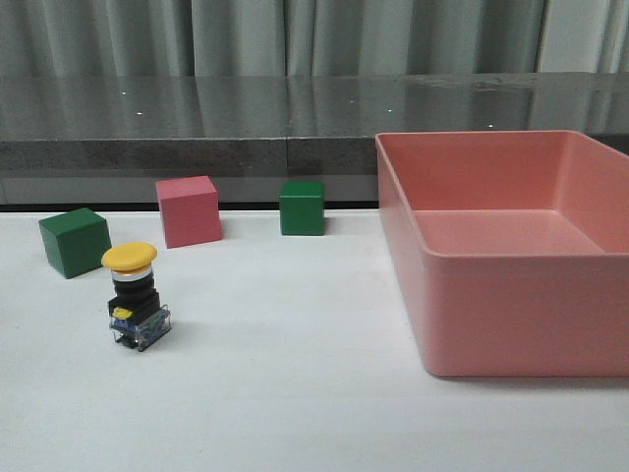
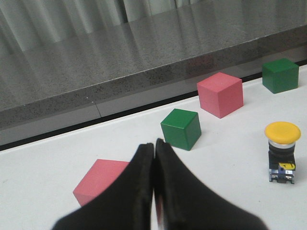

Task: Place and stand button with both arms

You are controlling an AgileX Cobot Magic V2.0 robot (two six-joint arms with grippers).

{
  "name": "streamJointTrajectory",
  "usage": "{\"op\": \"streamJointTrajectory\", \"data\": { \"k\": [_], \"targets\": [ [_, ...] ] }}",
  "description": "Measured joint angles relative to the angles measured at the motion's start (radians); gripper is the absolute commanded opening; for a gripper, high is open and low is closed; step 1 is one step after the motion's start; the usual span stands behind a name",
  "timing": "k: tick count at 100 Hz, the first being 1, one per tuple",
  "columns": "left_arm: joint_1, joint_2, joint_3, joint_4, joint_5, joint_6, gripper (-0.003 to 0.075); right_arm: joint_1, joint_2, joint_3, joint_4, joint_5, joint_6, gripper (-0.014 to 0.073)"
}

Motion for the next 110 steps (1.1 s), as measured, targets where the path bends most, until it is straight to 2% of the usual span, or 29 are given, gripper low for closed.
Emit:
{"op": "streamJointTrajectory", "data": {
  "k": [14,30,50,110],
  "targets": [
    [0.007,-0.203,0.059,0.008,0.11,-0.024,-0.0019,0.0,0.0,0.0,0.0,0.0,0.0,-0.0058],
    [0.038,-0.231,0.071,0.049,0.186,-0.102,-0.0019,0.0,0.0,0.0,0.0,0.001,0.0,-0.0058],
    [0.043,-0.231,0.072,0.059,0.146,-0.133,-0.0019,0.0,-0.002,0.0,0.0,0.001,0.0,-0.0058],
    [0.043,-0.231,0.072,0.059,0.146,-0.139,-0.002,0.0,-0.002,0.0,0.0,0.001,0.0,-0.0058]
  ]
}}
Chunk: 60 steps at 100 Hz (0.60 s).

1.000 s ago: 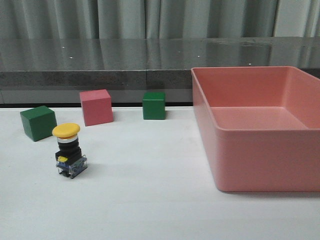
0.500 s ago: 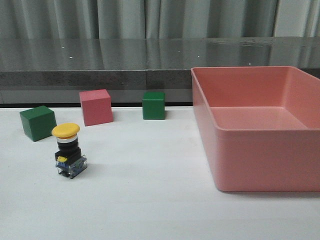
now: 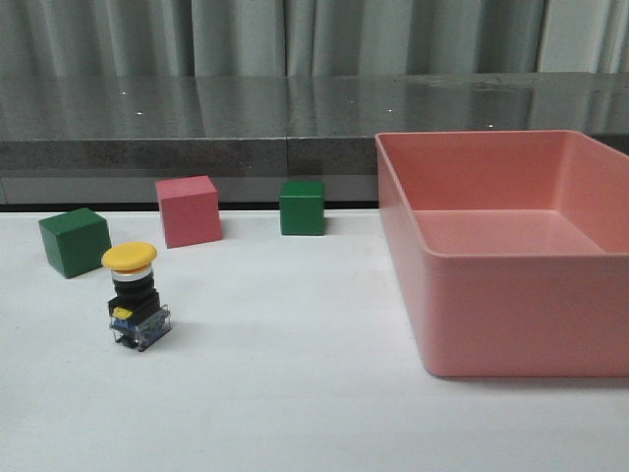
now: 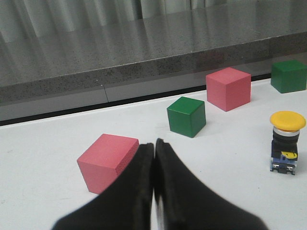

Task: Place and stand button with both arms

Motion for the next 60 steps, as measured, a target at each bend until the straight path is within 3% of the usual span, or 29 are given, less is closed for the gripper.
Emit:
{"op": "streamJointTrajectory", "data": {
  "k": [39,49,60],
  "targets": [
    [0.0,0.0,0.0,0.0,0.0,0.0,-0.0019,0.0,-0.006,0.008,-0.017,-0.002,0.002,-0.0058],
    [0.0,0.0,0.0,0.0,0.0,0.0,-0.0019,0.0,-0.036,0.027,-0.122,-0.006,0.069,-0.0058],
    [0.0,0.0,0.0,0.0,0.0,0.0,-0.0019,0.0,-0.105,0.072,-0.306,-0.023,0.265,-0.0058]
  ]
}}
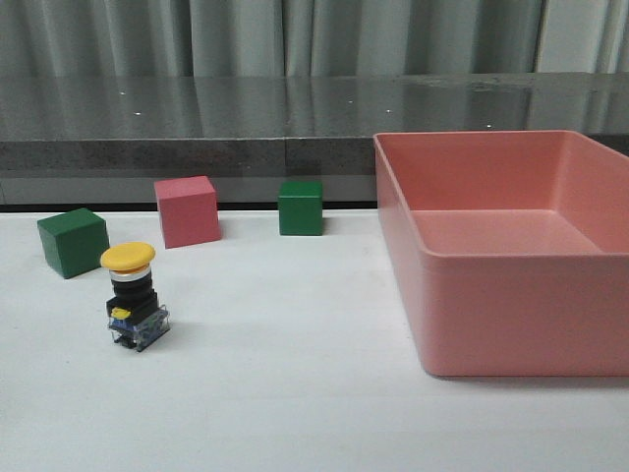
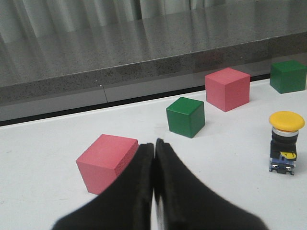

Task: Place and stand button with both arms

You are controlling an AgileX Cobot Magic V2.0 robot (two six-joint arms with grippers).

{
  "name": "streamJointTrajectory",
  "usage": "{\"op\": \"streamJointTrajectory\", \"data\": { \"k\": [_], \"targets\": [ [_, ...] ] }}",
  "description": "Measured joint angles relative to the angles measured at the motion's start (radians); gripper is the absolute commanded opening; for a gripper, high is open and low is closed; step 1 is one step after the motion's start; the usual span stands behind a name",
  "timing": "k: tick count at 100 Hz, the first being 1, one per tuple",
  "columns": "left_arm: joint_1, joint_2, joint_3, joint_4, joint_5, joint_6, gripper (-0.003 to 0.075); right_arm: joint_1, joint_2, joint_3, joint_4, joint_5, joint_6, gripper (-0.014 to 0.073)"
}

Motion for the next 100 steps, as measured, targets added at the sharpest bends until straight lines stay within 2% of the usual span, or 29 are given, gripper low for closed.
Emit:
{"op": "streamJointTrajectory", "data": {
  "k": [11,22,42,100],
  "targets": [
    [0.0,0.0,0.0,0.0,0.0,0.0,-0.0019,0.0,-0.083,0.068,-0.153,-0.029,0.184,-0.0058],
    [0.0,0.0,0.0,0.0,0.0,0.0,-0.0019,0.0,-0.179,0.148,-0.209,-0.062,0.258,-0.0058],
    [0.0,0.0,0.0,0.0,0.0,0.0,-0.0019,0.0,-0.28,0.254,-0.229,-0.104,0.284,-0.0058],
    [0.0,0.0,0.0,0.0,0.0,0.0,-0.0019,0.0,-0.283,0.26,-0.229,-0.127,0.284,-0.0058]
  ]
}}
